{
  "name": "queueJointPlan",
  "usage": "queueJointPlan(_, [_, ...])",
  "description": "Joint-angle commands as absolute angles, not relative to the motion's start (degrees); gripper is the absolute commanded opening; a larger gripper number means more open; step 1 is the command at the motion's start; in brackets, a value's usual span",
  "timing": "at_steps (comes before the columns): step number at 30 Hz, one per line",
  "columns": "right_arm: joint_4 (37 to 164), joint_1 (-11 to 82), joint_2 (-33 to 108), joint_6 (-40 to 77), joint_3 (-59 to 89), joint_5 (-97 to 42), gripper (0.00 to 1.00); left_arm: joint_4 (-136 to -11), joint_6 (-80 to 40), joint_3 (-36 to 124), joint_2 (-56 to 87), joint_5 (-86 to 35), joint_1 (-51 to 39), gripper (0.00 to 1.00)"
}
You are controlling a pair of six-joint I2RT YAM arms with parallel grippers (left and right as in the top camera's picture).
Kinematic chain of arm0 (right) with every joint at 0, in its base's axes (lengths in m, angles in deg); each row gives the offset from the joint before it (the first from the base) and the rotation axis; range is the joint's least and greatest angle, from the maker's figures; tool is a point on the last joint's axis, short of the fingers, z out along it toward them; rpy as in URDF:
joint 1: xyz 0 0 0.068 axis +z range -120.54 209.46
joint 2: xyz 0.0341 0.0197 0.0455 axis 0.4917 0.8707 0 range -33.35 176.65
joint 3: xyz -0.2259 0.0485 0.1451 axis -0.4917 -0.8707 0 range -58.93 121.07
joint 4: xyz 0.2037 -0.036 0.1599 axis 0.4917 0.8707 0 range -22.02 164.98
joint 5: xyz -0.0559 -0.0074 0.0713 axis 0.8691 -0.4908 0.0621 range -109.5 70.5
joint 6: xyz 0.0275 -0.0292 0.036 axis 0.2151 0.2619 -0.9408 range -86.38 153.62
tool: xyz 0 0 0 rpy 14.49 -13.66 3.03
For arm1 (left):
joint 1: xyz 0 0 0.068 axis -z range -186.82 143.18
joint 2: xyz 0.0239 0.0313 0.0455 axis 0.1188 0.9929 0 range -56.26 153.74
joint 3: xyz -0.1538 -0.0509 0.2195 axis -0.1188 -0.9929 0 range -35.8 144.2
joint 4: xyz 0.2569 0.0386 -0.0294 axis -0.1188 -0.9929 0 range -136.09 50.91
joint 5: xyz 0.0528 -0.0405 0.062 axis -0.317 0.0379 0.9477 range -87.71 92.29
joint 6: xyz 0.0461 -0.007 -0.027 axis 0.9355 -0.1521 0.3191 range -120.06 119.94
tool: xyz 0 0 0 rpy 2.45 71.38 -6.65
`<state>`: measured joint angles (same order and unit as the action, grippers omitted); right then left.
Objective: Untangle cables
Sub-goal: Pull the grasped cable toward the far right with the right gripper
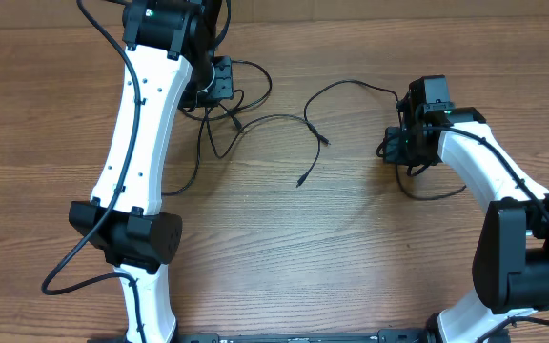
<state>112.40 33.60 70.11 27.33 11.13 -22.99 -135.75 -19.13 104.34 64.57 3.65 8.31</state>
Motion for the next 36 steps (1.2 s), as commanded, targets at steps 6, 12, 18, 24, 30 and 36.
queueJointPlan(6, [117.8, 30.6, 68.2, 24.8, 24.8, -18.9, 0.04, -135.9, -18.0, 104.2, 63.7, 4.2, 8.6, 0.04])
queueJointPlan(12, [125.8, 24.1, 66.0, 24.0, 48.1, -12.3, 0.04, -135.9, -18.0, 104.2, 63.7, 4.2, 8.6, 0.04])
queueJointPlan(18, [129.5, 17.2, 65.9, 22.7, 65.6, -9.1, 0.04, -135.7, -18.0, 104.2, 63.7, 4.3, 8.6, 0.04])
queueJointPlan(24, [129.4, 12.4, 65.5, 21.3, 69.1, -8.1, 0.04, -135.7, -17.8, 104.2, 63.7, 4.4, 8.5, 0.04])
queueJointPlan(30, [130.7, 10.5, 65.6, 18.8, 69.0, -2.7, 0.04, -135.7, -17.8, 104.2, 63.7, 4.4, 8.5, 0.04])
queueJointPlan(36, [137.0, 9.5, 67.4, 18.8, 68.1, -1.9, 0.04, -135.7, -17.8, 104.2, 63.7, 4.4, 8.5, 0.04])
